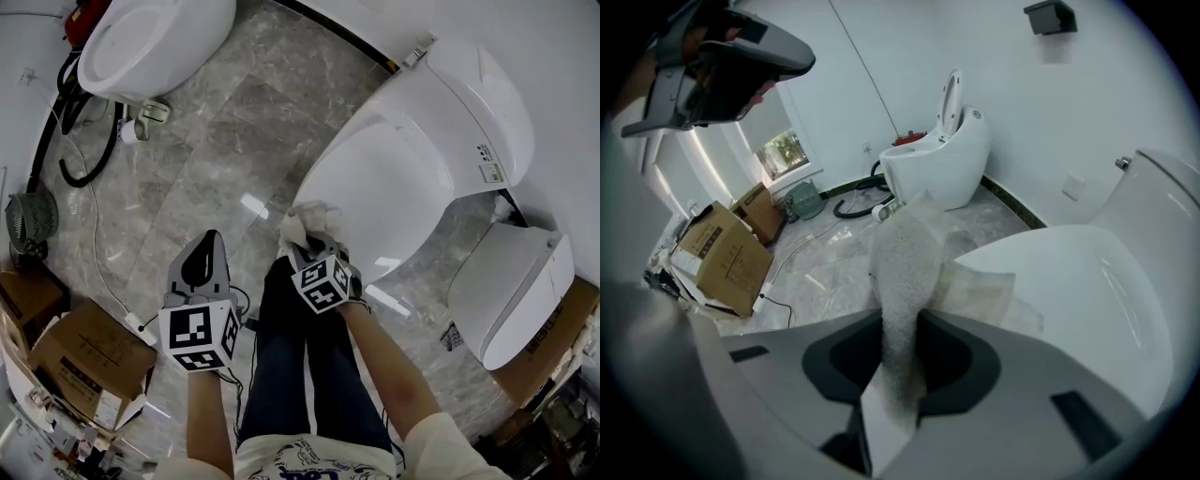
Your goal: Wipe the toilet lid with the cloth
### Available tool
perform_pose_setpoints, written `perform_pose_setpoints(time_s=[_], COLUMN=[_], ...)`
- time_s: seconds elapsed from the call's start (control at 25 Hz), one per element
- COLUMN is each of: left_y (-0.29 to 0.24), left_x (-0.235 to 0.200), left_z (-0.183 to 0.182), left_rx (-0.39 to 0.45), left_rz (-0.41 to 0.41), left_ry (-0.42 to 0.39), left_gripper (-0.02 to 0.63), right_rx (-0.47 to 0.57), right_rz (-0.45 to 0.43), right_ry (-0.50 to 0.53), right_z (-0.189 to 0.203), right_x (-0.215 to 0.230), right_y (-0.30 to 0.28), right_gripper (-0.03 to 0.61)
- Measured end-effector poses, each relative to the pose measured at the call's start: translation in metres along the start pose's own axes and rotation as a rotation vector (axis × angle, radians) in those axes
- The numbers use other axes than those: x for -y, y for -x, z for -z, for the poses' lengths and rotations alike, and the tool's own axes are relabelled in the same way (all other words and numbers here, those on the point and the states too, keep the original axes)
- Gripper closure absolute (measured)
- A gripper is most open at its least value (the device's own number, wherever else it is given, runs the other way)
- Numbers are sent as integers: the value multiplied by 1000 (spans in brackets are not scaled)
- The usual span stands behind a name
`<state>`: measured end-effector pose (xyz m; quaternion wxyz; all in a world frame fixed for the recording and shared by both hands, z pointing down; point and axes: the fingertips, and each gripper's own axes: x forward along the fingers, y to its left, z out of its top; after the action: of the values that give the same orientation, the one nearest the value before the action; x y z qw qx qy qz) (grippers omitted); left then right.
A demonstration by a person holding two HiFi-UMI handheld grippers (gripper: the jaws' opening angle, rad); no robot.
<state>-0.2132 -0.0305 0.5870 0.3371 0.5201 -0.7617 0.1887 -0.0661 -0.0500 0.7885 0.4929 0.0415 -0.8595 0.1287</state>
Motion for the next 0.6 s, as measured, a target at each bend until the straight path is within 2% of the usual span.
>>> perform_pose_setpoints(time_s=[0.32, 0.6], left_y=[2, -1], left_x=[3, 12], left_z=[2, 2], left_rx=[-3, -8], left_rz=[-2, 12], left_ry=[-1, -4], left_gripper=[604, 604], right_rx=[-45, -103], right_rz=[-189, -304], right_ry=[64, 149], right_z=[34, 57], right_x=[-32, -29], right_y=[12, 26], right_gripper=[492, 494])
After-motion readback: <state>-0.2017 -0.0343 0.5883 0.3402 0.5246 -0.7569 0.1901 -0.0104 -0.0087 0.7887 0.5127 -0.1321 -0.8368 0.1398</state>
